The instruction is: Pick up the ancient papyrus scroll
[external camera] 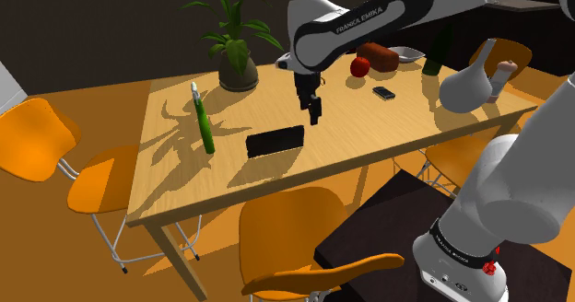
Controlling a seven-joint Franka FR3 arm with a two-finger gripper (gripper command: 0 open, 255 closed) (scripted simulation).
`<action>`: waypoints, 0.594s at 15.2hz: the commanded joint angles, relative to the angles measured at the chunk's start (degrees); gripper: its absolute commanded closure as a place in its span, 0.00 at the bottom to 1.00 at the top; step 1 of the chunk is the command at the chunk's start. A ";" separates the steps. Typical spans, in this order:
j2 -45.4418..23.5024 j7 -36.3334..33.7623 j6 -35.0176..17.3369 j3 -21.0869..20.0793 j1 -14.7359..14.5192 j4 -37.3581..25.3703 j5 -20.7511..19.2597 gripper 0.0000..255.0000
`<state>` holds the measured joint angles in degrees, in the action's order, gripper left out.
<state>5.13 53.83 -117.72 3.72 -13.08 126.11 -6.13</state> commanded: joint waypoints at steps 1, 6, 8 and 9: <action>-2.23 2.99 -1.85 -0.48 -0.74 -0.77 0.21 0.00; -4.01 2.69 -5.65 -0.45 -0.67 1.26 0.07 0.00; -5.05 2.53 -7.60 -0.43 -0.64 2.18 0.00 0.00; -5.04 2.53 -7.61 -0.43 -0.64 2.19 0.00 0.00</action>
<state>0.32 56.35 -124.86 3.27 -13.74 128.12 -6.11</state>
